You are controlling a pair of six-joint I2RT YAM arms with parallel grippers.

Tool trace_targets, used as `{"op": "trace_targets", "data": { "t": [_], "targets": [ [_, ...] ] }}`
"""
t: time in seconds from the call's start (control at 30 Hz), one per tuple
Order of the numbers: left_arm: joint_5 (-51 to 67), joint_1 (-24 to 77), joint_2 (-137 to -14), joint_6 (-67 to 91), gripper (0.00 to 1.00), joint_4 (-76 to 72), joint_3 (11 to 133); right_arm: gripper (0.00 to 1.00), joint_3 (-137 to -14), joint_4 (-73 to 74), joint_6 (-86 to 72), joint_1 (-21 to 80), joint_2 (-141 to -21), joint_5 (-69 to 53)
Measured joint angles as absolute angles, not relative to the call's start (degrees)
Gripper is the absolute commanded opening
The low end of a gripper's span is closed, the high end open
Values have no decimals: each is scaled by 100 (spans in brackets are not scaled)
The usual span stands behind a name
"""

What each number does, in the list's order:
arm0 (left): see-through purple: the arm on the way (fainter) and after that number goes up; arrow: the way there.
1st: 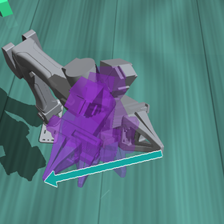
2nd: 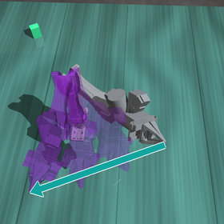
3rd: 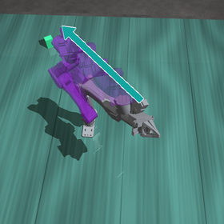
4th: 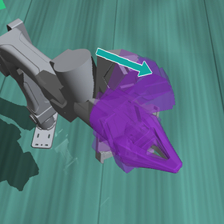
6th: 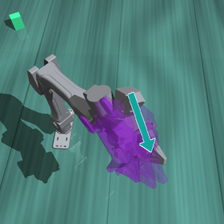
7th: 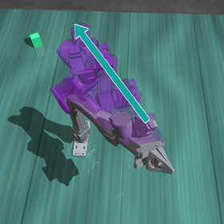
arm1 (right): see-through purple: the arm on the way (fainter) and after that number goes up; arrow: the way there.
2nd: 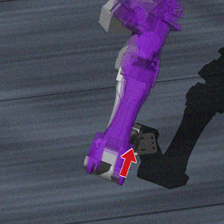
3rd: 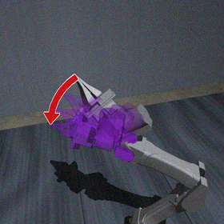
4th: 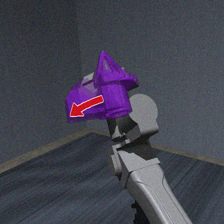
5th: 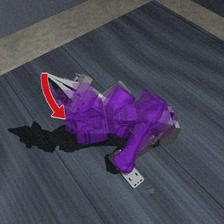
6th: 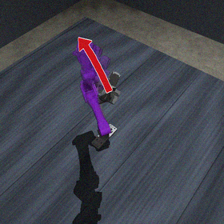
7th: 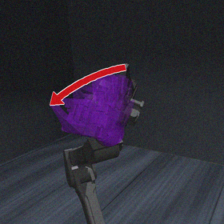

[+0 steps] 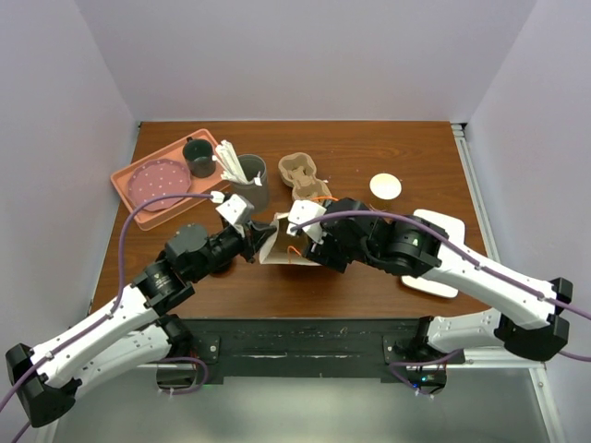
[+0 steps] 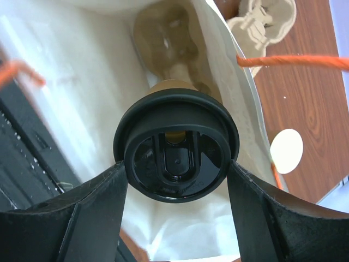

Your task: Pack the takeout coffee

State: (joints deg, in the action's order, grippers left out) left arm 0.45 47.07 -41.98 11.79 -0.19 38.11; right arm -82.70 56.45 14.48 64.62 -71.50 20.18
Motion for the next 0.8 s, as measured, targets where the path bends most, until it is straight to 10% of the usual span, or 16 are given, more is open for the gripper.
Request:
{"op": "trace_targets", "data": {
  "t": [0.47,0.63,0.8],
  "targets": [
    [246,4707,-4237,1350,0,569,3758,3,-7113,5050,2296,6499,-6720,1758],
    [78,4709,-4233,1437,38,792,3758,2,-6956,4873,2729,6499,-6744,1708],
    [-141,4707,-4329,1439,43,1232,3802,3,-6864,4866,2871,6499,-6744,1691]
  ]
}}
